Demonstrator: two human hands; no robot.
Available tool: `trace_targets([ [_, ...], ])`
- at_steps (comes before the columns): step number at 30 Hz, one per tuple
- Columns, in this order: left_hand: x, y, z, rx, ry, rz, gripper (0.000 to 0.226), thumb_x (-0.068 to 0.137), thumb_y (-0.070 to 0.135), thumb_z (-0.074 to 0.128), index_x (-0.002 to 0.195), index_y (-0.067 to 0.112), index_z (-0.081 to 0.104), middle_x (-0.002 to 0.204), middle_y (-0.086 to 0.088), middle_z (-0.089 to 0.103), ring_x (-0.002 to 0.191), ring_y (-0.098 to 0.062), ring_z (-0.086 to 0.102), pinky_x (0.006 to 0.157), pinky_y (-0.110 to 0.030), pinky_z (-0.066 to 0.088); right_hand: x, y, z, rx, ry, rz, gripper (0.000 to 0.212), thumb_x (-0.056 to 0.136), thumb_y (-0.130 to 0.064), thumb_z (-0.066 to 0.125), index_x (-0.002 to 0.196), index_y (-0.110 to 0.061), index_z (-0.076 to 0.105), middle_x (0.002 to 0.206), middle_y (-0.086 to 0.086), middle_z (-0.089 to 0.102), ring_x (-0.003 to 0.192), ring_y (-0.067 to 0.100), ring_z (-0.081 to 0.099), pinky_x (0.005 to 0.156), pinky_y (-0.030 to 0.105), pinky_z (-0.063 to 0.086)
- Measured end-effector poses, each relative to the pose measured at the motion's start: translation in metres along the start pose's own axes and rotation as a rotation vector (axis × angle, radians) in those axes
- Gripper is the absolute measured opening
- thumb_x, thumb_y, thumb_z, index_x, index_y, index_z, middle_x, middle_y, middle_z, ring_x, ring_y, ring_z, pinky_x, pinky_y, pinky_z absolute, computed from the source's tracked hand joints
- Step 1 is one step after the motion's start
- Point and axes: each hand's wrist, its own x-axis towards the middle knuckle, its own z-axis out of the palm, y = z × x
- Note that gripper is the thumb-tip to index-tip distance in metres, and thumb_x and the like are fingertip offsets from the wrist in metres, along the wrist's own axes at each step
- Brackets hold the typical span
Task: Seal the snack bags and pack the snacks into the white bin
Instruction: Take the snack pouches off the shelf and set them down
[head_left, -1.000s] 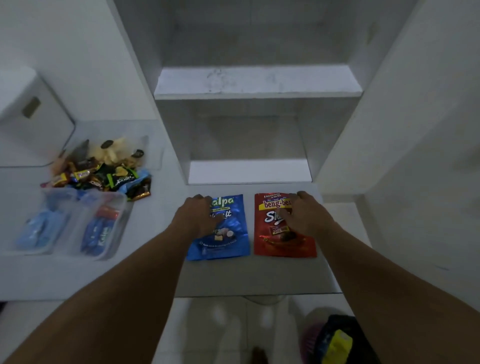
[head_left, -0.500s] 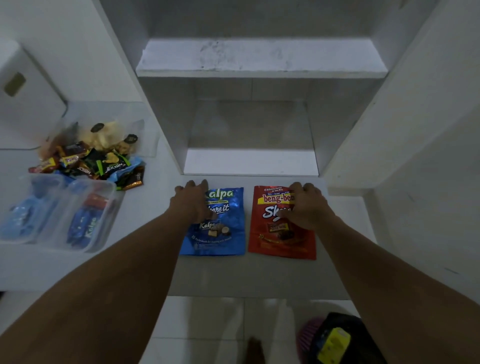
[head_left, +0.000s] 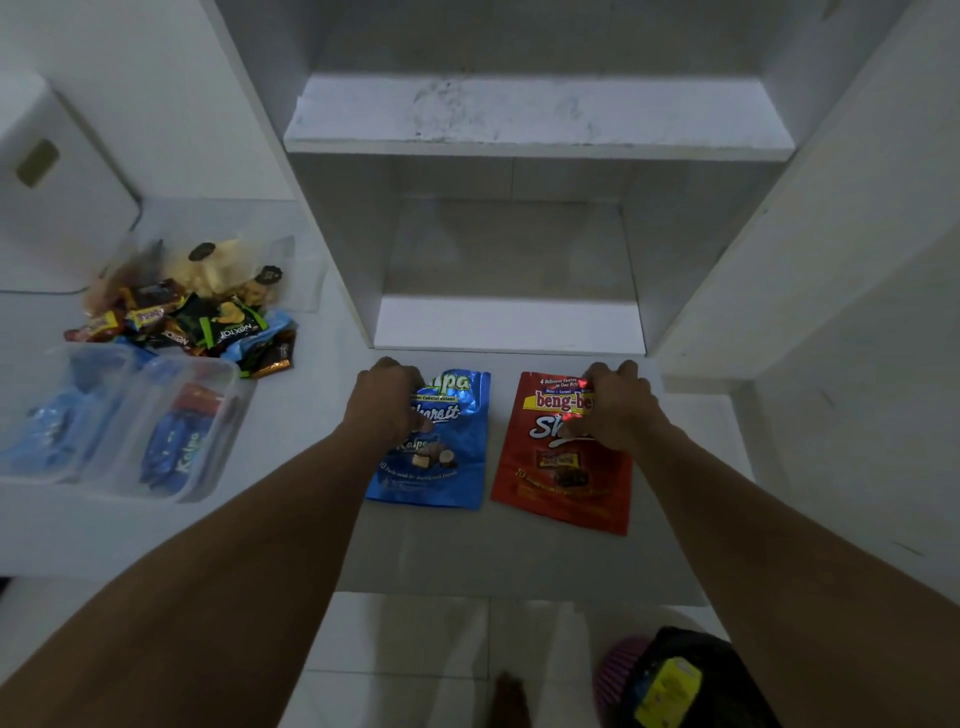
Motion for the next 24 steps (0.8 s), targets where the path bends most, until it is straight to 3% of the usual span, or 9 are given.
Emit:
trace_targets([
  [5, -0.006, 0.003, -0.002, -0.051, 0.046, -0.015, 0.066, 0.065, 0.022, 0.087, 0.122, 0.015, 0.055, 0.109, -0.014, 0.068, 0.099, -0.032, 0.063, 0.082, -0.037, 0.051, -0.004, 0.000, -0.001, -0.078, 0.065, -0.057, 0.055, 0.087, -0.035, 0.069, 0.134, -0.019, 0.046, 0.129, 0.013, 0.055, 0.122, 0.034, 0.044, 0.099, 0.046, 0.038],
  [8, -0.010, 0.002, -0.006, -0.046, 0.044, -0.002, 0.052, 0.073, 0.024, 0.080, 0.119, 0.020, 0.058, 0.105, -0.012, 0.068, 0.100, -0.032, 0.061, 0.081, -0.037, 0.052, -0.012, -0.001, -0.010, -0.112, 0.082, -0.050, 0.039, 0.095, -0.027, 0.057, 0.133, -0.023, 0.050, 0.128, 0.012, 0.056, 0.128, 0.033, 0.039, 0.107, 0.047, 0.028],
  [11, -0.011, 0.009, -0.018, -0.195, 0.029, 0.017, 0.024, 0.079, 0.023, 0.076, 0.101, 0.015, 0.068, 0.092, -0.008, 0.071, 0.088, -0.026, 0.064, 0.070, -0.027, 0.043, -0.021, 0.003, -0.020, -0.061, 0.119, -0.103, 0.037, 0.095, -0.025, 0.054, 0.132, -0.029, 0.053, 0.130, 0.007, 0.060, 0.126, 0.030, 0.046, 0.106, 0.048, 0.029],
  [15, -0.017, 0.030, -0.048, -0.305, 0.052, 0.086, 0.014, 0.083, 0.016, 0.071, 0.096, 0.017, 0.069, 0.072, -0.002, 0.062, 0.074, -0.021, 0.059, 0.058, -0.024, 0.035, -0.044, 0.008, -0.042, 0.135, 0.112, -0.197, 0.052, 0.092, -0.015, 0.058, 0.142, -0.029, 0.051, 0.138, 0.008, 0.059, 0.119, 0.027, 0.059, 0.099, 0.038, 0.049],
  [17, -0.019, 0.038, -0.062, -0.329, 0.061, 0.154, 0.020, 0.082, 0.014, 0.071, 0.100, 0.021, 0.066, 0.079, -0.003, 0.067, 0.076, -0.021, 0.064, 0.058, -0.020, 0.040, -0.059, 0.009, -0.053, 0.160, 0.109, -0.191, 0.054, 0.093, -0.015, 0.058, 0.144, -0.032, 0.049, 0.136, 0.009, 0.061, 0.114, 0.026, 0.063, 0.095, 0.036, 0.052],
  [20, -0.026, 0.053, -0.081, -0.350, 0.034, 0.252, 0.040, 0.086, 0.011, 0.070, 0.122, 0.025, 0.064, 0.099, 0.000, 0.068, 0.086, -0.016, 0.066, 0.073, -0.020, 0.046, -0.086, 0.012, -0.068, 0.187, 0.143, -0.143, 0.052, 0.094, -0.016, 0.056, 0.142, -0.034, 0.051, 0.131, 0.008, 0.065, 0.109, 0.025, 0.065, 0.093, 0.038, 0.054],
  [24, -0.037, 0.076, -0.104, -0.403, -0.016, 0.349, 0.050, 0.086, 0.004, 0.068, 0.131, 0.024, 0.062, 0.114, -0.004, 0.070, 0.089, -0.016, 0.068, 0.074, -0.022, 0.051, -0.134, 0.020, -0.086, 0.160, 0.261, -0.050, 0.049, 0.095, -0.015, 0.052, 0.140, -0.033, 0.054, 0.130, 0.005, 0.066, 0.113, 0.026, 0.064, 0.092, 0.034, 0.052],
])
